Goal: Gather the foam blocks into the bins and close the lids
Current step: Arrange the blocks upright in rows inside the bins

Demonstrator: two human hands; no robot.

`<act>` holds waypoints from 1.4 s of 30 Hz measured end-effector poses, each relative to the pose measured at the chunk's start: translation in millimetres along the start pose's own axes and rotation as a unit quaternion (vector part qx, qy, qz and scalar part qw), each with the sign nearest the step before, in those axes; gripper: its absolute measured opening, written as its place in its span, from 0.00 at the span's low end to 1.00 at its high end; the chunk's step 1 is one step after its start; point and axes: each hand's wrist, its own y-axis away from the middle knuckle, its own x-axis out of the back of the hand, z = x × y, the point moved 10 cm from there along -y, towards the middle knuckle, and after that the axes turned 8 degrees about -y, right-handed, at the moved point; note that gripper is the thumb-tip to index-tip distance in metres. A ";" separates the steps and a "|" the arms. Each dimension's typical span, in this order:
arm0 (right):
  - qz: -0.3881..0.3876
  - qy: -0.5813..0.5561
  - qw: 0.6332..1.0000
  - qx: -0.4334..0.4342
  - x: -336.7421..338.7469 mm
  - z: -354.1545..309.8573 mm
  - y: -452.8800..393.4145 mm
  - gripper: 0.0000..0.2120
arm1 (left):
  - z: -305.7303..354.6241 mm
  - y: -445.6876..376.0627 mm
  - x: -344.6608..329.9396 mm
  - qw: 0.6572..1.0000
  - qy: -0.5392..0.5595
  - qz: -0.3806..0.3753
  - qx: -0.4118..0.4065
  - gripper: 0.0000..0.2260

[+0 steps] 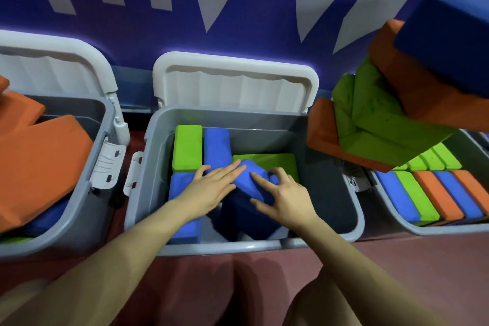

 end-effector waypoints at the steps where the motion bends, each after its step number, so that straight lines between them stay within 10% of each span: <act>1: 0.019 0.015 1.000 -0.008 9.4 -8.1 -1.1 0.27 | -1.4 -1.8 10.7 1.000 0.007 0.014 0.003 0.28; 20: 0.053 0.012 0.978 -0.202 37.7 -70.6 1.6 0.26 | -29.8 0.4 85.3 0.990 -0.143 0.015 0.002 0.20; 42: -0.087 -0.124 0.970 -0.189 -70.8 -55.9 -12.2 0.37 | -85.9 65.2 -23.6 0.964 -0.155 -0.079 0.201 0.23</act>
